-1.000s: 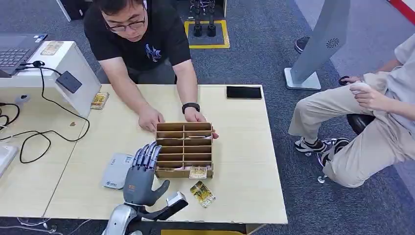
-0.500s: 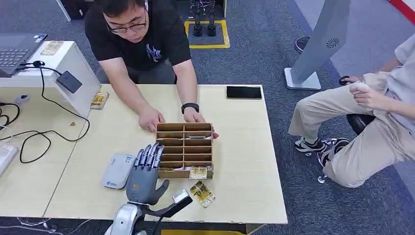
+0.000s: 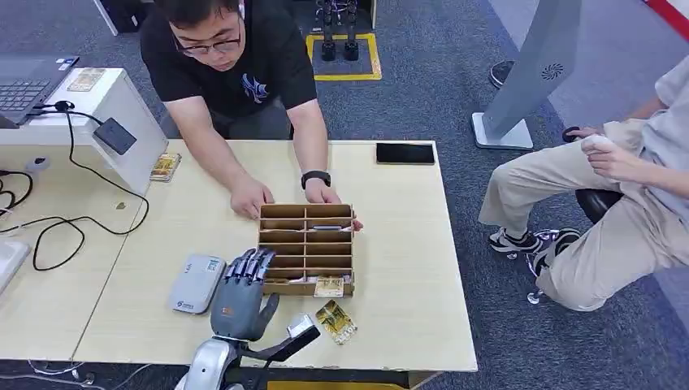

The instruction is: Pass the card to the sensor for recognition and then transmit it.

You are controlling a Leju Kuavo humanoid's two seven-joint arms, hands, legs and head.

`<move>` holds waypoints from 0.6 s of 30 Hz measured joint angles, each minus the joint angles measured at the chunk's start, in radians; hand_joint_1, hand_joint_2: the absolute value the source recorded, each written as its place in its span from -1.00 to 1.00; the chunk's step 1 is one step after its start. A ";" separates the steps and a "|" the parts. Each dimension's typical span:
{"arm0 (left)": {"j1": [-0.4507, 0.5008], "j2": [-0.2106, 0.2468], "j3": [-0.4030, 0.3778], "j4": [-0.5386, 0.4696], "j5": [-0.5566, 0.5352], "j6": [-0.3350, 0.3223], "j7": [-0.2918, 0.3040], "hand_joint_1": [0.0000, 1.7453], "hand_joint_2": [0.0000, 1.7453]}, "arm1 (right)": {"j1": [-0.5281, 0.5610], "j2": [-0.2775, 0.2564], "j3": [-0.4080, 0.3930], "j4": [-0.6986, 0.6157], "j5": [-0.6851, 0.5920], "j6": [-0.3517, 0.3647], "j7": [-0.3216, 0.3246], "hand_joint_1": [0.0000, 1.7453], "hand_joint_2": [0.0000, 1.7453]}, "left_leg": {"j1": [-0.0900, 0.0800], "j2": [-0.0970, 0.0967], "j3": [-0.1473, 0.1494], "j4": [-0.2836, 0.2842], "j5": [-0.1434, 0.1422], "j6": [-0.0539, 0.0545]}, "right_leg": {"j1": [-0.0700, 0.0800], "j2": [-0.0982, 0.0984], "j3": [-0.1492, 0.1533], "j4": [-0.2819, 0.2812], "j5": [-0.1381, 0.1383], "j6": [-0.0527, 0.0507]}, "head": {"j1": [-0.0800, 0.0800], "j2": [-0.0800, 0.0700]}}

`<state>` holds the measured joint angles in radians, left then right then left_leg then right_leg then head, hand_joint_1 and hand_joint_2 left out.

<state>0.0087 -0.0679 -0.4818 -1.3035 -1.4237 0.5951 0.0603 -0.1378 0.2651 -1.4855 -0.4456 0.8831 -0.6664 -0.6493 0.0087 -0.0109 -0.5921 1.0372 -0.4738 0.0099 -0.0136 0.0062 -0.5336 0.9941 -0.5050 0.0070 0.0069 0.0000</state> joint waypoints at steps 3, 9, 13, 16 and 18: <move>0.000 0.000 0.000 0.006 0.000 -0.003 0.000 1.00 1.00 | 0.000 0.000 0.001 0.000 0.000 0.000 0.000 -1.00 1.00 | 0.000 0.000 0.000 0.000 0.000 0.000 | 0.000 0.000 0.000 0.000 0.000 0.000 | 0.000 0.000; 0.000 0.000 0.000 0.015 0.000 -0.005 -0.003 1.00 1.00 | 0.000 0.000 0.001 0.000 0.000 0.000 0.000 -1.00 1.00 | 0.000 0.000 0.000 0.000 0.000 0.000 | 0.000 0.000 0.000 0.000 0.000 0.000 | 0.000 0.000; -0.001 0.000 0.000 0.017 0.001 -0.005 -0.006 1.00 1.00 | 0.000 0.000 0.002 0.000 0.001 0.000 0.000 -1.00 1.00 | 0.000 0.000 0.000 0.000 0.000 0.000 | 0.000 0.000 0.000 0.000 0.000 0.000 | 0.000 0.000; -0.009 0.000 0.000 0.023 0.025 0.002 -0.020 1.00 1.00 | 0.000 0.000 0.002 0.000 0.006 0.000 0.000 -1.00 1.00 | 0.000 0.000 0.000 0.000 0.000 0.000 | 0.000 0.000 0.000 0.000 0.000 0.000 | 0.000 0.000; -0.010 0.000 0.000 0.024 0.047 -0.002 -0.032 1.00 1.00 | 0.000 0.000 0.002 0.000 0.009 0.000 -0.002 -1.00 1.00 | 0.000 0.000 0.000 0.000 0.000 0.000 | 0.000 0.000 0.000 0.000 0.000 0.000 | 0.000 0.000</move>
<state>-0.0017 -0.0679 -0.4818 -1.2791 -1.3767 0.5936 0.0286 -0.1375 0.2647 -1.4832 -0.4456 0.8919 -0.6664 -0.6512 0.0087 -0.0110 -0.5920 1.0372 -0.4738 0.0099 -0.0136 0.0062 -0.5336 0.9941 -0.5050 0.0070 0.0069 0.0000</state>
